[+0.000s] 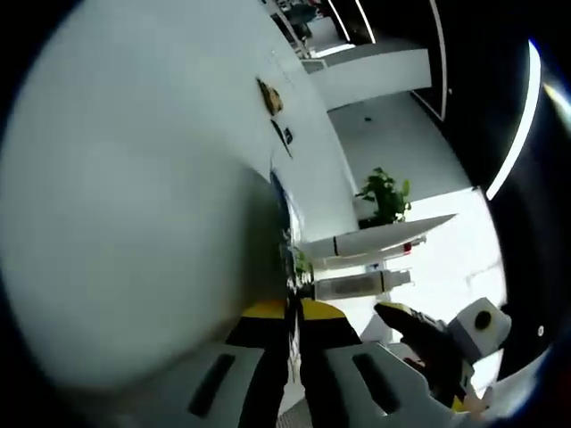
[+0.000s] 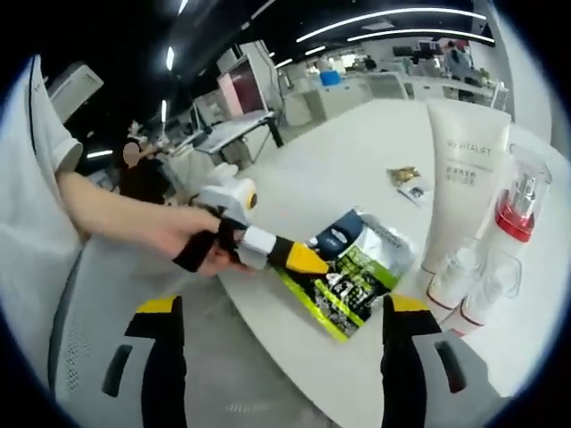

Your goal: Arrange the skincare products in the storage area until every visible bottle or jar stands upright without overlapping.

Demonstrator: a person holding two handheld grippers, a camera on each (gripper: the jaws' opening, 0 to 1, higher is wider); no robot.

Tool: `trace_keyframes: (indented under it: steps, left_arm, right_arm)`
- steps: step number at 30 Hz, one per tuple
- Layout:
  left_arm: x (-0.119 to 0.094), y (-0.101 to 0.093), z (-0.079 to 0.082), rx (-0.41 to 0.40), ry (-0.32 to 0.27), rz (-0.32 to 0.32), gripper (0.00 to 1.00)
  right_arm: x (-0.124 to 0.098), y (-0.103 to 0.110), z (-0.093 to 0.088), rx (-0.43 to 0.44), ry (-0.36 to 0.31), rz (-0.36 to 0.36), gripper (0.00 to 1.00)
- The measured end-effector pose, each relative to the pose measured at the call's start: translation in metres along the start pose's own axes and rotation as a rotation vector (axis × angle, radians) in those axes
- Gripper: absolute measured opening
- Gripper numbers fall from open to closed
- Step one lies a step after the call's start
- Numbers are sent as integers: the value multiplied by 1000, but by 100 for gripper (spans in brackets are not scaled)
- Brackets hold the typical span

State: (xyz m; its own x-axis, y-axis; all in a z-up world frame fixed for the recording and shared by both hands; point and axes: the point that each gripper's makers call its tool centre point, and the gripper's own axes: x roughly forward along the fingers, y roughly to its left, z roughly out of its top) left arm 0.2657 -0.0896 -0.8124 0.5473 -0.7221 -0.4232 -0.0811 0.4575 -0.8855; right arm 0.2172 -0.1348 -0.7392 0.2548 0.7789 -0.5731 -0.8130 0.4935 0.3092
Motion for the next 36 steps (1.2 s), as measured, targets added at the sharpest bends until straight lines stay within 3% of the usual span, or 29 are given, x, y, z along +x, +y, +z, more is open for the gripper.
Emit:
trace_keyframes:
  steps: [9, 29, 36]
  left_arm:
    - [1, 4, -4, 32, 21, 44, 0]
    - [6, -14, -10, 262, 124, 68, 28]
    - [7, -9, -9, 356, 167, 102, 35]
  right_arm:
    - [-17, 2, 8, 14, -23, -26, 92]
    - [-46, -22, -9, 94, -7, -140, 99]
    - [-54, -34, -12, 115, -12, -191, 99]
